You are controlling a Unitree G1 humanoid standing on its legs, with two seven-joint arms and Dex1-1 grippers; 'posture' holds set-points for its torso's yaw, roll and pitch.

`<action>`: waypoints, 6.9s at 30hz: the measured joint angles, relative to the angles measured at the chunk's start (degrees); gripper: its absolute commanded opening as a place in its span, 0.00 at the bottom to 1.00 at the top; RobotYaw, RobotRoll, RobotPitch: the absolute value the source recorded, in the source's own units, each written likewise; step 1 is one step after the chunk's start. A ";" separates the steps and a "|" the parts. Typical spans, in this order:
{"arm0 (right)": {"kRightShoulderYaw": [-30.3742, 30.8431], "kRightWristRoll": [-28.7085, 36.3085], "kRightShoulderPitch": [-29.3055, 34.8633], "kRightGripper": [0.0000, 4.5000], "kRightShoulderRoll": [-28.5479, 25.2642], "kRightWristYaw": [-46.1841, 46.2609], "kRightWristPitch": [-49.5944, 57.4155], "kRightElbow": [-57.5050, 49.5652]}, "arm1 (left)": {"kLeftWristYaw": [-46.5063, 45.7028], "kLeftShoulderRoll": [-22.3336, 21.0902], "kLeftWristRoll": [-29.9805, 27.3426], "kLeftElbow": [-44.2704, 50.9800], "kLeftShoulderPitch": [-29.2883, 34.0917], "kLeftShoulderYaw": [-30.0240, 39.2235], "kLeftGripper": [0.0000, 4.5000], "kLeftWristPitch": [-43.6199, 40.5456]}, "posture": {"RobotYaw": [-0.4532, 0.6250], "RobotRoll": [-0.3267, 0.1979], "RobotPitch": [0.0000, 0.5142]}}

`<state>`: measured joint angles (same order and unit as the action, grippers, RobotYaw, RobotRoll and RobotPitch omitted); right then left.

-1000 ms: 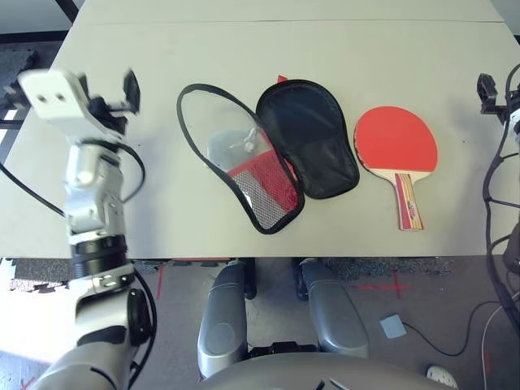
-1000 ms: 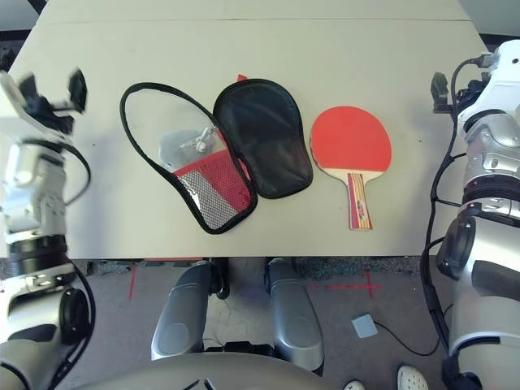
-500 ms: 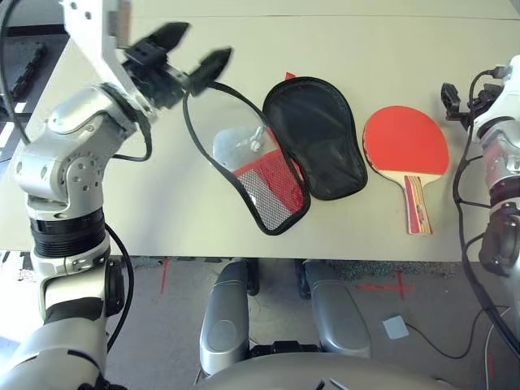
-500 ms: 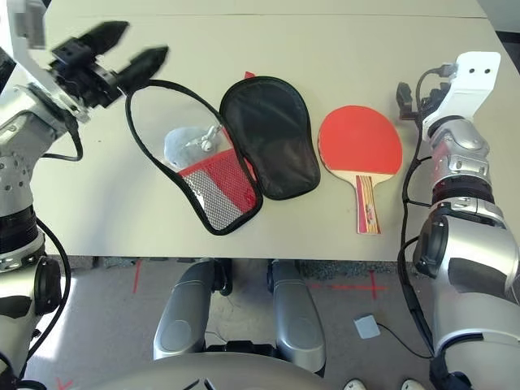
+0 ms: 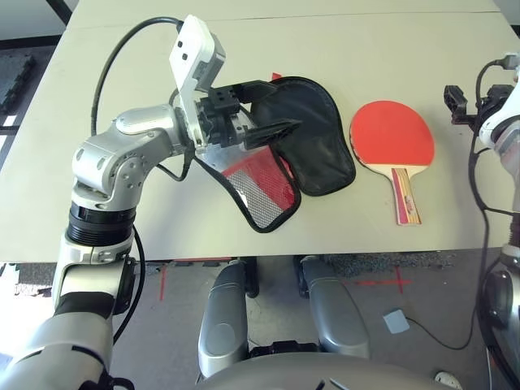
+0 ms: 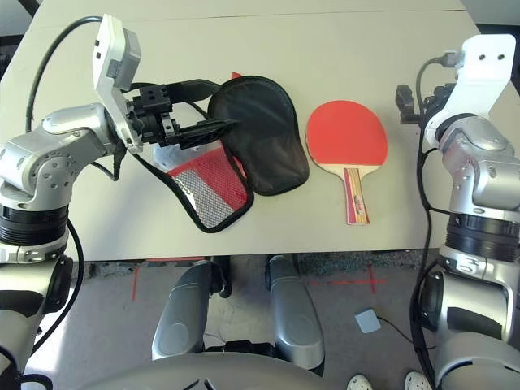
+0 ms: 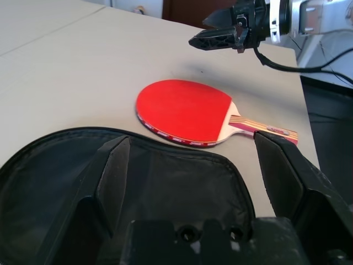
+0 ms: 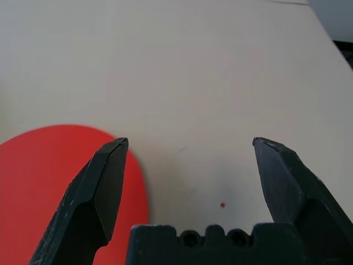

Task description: Store the ping-pong paddle in its case and zip it.

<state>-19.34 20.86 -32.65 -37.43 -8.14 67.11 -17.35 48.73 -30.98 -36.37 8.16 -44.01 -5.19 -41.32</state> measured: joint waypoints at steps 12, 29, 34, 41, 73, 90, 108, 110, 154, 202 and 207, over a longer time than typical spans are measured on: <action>-1.48 19.66 2.19 0.99 -1.41 6.01 24.41 -15.07 | 6.95 -3.04 3.34 -2.29 -0.93 -0.63 1.00 1.11 | 0.15 0.62 0.61; 11.62 89.00 15.94 0.99 -15.71 71.71 -5.20 -14.30 | 7.82 -6.13 4.03 2.21 -0.65 -0.34 1.00 -2.08 | 0.19 0.62 0.69; 19.75 91.21 17.64 0.99 -18.12 77.12 -16.43 -16.76 | 7.77 -6.13 4.06 2.30 -0.65 -0.36 1.00 -2.51 | 0.19 0.62 0.70; 24.68 91.24 16.81 0.99 -19.79 78.22 -20.57 -16.58 | 7.76 -6.09 4.09 2.34 -0.66 -0.37 1.00 -2.55 | 0.20 0.62 0.71; 29.02 67.42 -6.76 0.24 -14.91 49.96 -4.74 -5.06 | 7.15 -10.65 7.22 2.48 -0.40 2.00 1.00 -0.81 | 0.28 0.62 0.63; 30.63 70.02 -9.57 0.24 1.39 52.27 1.33 -0.02 | 5.51 -12.93 7.14 5.11 -0.12 3.57 1.00 -2.57 | 0.36 0.62 0.64; 31.68 68.57 -11.60 0.24 7.01 53.56 4.70 3.30 | 4.80 -13.10 7.01 6.98 0.31 4.55 1.00 -4.35 | 0.36 0.62 0.64; 31.67 67.20 -11.73 0.24 7.02 53.54 5.14 3.28 | 4.78 -13.09 7.01 6.98 0.31 4.55 1.00 -4.35 | 0.36 0.62 0.64; 20.21 36.02 -5.53 0.99 -12.23 -18.54 -1.78 5.29 | -7.25 -26.83 19.75 -7.10 4.18 15.74 1.00 0.43 | 0.46 0.62 0.58; 7.51 27.94 -4.87 0.99 -3.27 -37.34 2.87 22.15 | -5.94 -3.69 9.55 9.86 10.55 -1.84 1.00 -4.67 | 0.38 0.62 0.59; 9.22 26.81 -6.10 0.99 -1.43 -36.17 3.01 22.35 | -5.85 -3.78 9.52 10.03 11.17 -1.67 1.00 -4.54 | 0.39 0.62 0.60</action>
<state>-10.12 47.67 -38.75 -38.87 -44.31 70.13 5.00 42.88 -34.76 -26.85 18.19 -32.84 -6.86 -45.86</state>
